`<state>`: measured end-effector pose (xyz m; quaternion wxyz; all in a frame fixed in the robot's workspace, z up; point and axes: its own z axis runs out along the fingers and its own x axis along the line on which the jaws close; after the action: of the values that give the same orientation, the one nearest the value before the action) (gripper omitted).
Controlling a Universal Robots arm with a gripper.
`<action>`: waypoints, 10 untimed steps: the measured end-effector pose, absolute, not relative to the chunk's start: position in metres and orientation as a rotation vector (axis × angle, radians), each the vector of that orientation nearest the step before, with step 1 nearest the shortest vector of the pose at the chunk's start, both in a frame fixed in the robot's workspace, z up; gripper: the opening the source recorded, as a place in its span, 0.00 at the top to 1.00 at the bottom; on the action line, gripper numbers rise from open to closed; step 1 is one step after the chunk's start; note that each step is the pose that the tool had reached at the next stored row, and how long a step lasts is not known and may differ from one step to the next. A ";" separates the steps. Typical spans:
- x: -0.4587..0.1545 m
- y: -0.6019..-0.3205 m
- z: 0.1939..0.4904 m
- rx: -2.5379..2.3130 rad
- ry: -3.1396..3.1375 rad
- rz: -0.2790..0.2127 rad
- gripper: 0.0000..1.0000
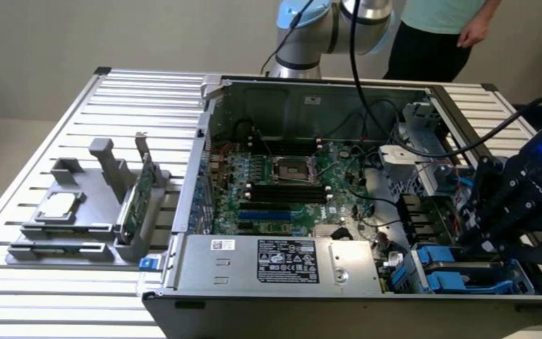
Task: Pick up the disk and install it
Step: 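Insert the second disk wire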
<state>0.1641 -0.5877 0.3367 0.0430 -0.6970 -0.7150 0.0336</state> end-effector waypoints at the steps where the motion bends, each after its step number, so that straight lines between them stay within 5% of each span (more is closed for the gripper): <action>1: 0.164 -0.589 0.337 -2.130 -2.185 0.099 0.83; 10: 0.164 -0.595 0.336 -2.116 -2.175 0.070 0.83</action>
<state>0.1643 -0.5946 0.3364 0.0534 -0.6961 -0.7155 0.0230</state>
